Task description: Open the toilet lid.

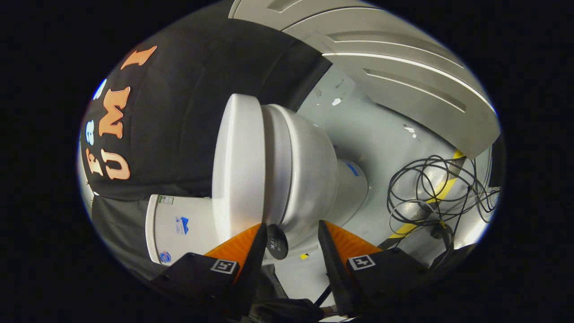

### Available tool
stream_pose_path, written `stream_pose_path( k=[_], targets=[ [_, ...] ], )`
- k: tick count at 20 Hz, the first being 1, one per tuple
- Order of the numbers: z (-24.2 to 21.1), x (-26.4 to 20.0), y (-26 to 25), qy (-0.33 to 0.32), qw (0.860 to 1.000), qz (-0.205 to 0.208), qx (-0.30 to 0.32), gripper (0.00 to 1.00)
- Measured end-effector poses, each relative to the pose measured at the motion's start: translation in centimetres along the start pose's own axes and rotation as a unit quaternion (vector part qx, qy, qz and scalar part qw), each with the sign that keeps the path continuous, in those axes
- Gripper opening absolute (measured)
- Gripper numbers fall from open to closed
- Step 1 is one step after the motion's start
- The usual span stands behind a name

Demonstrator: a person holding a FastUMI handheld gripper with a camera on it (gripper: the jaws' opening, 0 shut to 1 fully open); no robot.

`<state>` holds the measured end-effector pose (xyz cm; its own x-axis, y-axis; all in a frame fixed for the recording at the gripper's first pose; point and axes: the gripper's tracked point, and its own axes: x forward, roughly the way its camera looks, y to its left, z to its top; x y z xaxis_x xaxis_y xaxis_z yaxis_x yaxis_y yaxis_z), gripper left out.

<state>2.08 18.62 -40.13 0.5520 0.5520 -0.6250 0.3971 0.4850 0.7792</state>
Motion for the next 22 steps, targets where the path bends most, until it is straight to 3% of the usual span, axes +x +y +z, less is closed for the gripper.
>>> stream_pose_path(
  k=[1, 2, 7, 10, 14, 17, 19, 22],
  targets=[
    [0.0, 0.2, 0.4, 0.002, 1.000, 0.010, 0.011, 0.67],
    [0.0, 0.4, 0.5, 0.003, 1.000, 0.016, 0.020, 0.51],
    [-0.3, 0.8, 0.9, 0.019, 0.998, 0.039, 0.034, 0.51],
    [-0.6, 0.7, 1.4, 0.017, 0.998, 0.044, 0.033, 0.32],
    [-0.7, 0.6, 1.6, 0.015, 0.999, 0.047, 0.024, 0.32],
    [-0.7, 0.4, 2.2, 0.014, 0.997, 0.064, 0.035, 0.26],
    [-0.1, 0.3, 2.2, -0.005, 0.998, 0.058, 0.001, 0.09],
    [0.0, -0.3, 2.5, -0.004, 0.998, 0.059, -0.008, 0.08]
  ],
)
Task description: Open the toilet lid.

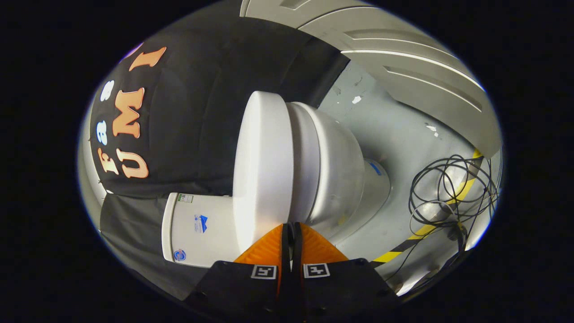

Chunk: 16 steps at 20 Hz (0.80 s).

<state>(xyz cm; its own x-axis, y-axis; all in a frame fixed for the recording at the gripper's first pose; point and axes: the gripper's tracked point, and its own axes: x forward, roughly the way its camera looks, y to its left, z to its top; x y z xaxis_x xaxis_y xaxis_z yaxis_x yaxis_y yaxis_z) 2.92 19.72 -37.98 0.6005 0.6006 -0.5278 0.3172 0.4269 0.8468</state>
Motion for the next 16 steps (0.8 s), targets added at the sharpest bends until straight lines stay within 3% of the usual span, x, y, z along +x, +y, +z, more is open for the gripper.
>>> stream_pose_path(
  k=[6, 11, 16],
  targets=[
    [0.4, -0.7, 2.1, -0.039, 0.993, -0.023, -0.106, 0.08],
    [0.5, -0.3, 1.8, -0.046, 0.992, -0.042, -0.107, 0.08],
    [1.1, -0.4, 3.4, -0.066, 0.985, -0.067, -0.147, 0.08]
  ],
)
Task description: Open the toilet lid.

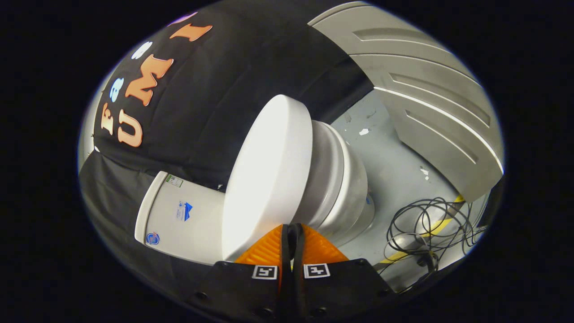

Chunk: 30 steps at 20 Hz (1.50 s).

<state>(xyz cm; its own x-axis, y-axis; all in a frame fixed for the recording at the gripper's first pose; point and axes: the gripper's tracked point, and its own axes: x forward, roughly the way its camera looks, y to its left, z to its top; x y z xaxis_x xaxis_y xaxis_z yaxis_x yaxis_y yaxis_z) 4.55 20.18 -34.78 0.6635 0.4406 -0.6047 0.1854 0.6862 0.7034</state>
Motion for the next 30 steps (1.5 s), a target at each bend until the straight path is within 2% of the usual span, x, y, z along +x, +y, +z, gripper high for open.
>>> stream_pose_path(
  k=[6, 16, 22, 26, 30],
  targets=[
    [1.0, -1.6, 2.7, -0.014, 0.998, -0.024, -0.059, 0.08],
    [2.3, -4.2, 8.6, -0.050, 0.983, -0.068, -0.163, 0.08],
    [2.3, -4.8, 10.6, -0.064, 0.976, -0.084, -0.191, 0.08],
    [2.4, -5.4, 12.5, -0.077, 0.964, -0.095, -0.237, 0.08],
    [2.4, -5.7, 13.5, -0.084, 0.960, -0.109, -0.242, 0.08]
  ],
)
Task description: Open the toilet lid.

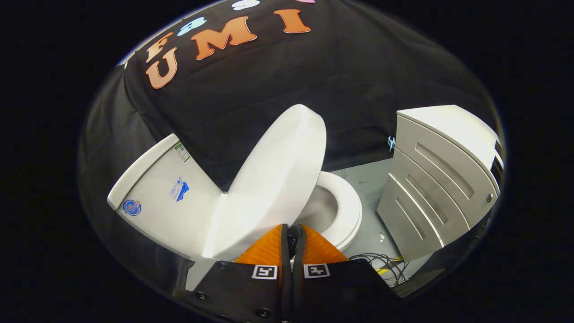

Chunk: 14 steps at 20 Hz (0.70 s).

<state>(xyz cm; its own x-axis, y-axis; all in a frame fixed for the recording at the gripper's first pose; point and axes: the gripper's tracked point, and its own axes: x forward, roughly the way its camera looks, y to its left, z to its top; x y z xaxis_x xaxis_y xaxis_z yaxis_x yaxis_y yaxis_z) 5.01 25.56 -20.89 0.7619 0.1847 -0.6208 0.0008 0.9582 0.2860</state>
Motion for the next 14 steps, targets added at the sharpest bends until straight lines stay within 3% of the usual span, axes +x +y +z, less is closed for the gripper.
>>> stream_pose_path(
  k=[14],
  targets=[
    [2.6, -2.0, 5.4, -0.045, 0.994, -0.053, -0.081, 0.08]
  ],
)
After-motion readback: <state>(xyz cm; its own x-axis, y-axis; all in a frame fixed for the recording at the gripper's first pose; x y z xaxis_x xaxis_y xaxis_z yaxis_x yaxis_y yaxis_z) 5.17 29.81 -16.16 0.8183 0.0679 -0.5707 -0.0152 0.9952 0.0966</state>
